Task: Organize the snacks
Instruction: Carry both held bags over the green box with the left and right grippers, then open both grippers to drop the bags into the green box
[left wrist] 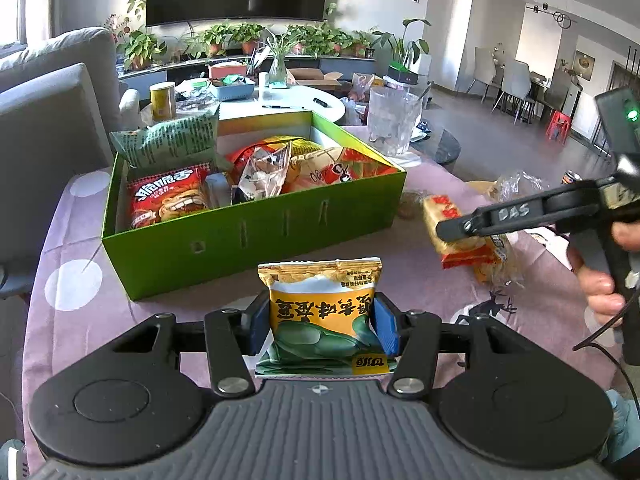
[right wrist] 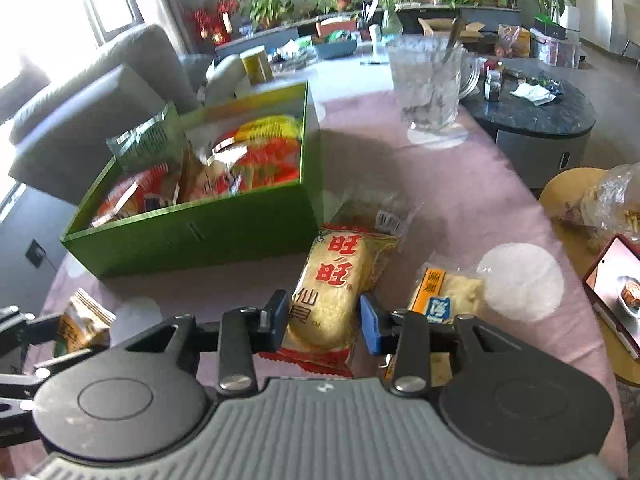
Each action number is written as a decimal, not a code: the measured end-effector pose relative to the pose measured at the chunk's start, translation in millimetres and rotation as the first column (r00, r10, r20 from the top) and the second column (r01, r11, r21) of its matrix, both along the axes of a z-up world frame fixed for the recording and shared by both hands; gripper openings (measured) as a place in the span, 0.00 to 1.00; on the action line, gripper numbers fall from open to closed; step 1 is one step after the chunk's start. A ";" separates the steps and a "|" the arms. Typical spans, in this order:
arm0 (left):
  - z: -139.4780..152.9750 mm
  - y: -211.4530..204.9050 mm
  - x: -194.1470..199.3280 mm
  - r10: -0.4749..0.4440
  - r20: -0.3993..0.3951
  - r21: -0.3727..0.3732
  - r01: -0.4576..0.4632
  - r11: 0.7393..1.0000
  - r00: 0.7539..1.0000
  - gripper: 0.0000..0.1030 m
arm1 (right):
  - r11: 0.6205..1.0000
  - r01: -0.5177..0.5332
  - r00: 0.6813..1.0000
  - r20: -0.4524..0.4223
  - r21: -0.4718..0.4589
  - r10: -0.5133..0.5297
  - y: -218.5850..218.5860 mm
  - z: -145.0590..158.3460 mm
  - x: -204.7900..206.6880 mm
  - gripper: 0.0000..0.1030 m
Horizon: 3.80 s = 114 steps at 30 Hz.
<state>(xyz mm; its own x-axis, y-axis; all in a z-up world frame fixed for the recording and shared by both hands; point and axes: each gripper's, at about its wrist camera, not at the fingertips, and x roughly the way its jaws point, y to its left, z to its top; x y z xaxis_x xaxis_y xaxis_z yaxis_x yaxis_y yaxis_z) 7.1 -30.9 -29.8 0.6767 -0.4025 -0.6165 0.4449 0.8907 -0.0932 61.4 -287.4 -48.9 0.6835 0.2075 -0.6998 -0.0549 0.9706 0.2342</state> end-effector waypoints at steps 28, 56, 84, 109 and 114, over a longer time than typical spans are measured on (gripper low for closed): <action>1.7 7.5 4.8 0.032 0.016 -0.022 -0.031 0.999 0.999 0.48 | 0.985 -0.096 0.995 -0.054 -0.145 0.089 43.5 -27.0 -5.7 0.80; 55.8 -4.7 75.2 0.071 0.179 0.006 -0.073 0.997 0.981 0.48 | 0.988 -0.149 0.969 0.206 0.040 0.138 51.2 62.8 41.7 0.80; 22.0 4.3 140.4 0.176 0.071 -0.022 -0.175 0.984 0.982 0.67 | 0.989 -0.114 0.985 0.137 0.096 0.101 57.0 43.6 112.2 0.80; 17.1 7.0 112.5 0.176 0.073 -0.035 -0.174 0.984 0.982 0.73 | 0.992 -0.083 0.989 0.131 0.100 0.069 31.2 41.1 97.3 0.81; 17.4 7.5 108.2 0.173 0.070 -0.036 -0.171 0.985 0.982 0.73 | 0.995 -0.059 0.993 0.109 0.082 0.050 17.3 34.4 92.6 0.81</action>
<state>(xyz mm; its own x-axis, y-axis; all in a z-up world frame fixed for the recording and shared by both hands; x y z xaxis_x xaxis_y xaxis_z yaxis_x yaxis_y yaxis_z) 115.3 -23.4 -12.4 0.7796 -0.2940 -0.5530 0.2921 0.9517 -0.0942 154.0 -270.1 -14.5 0.7394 0.3023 -0.6016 -0.1365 0.9423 0.3058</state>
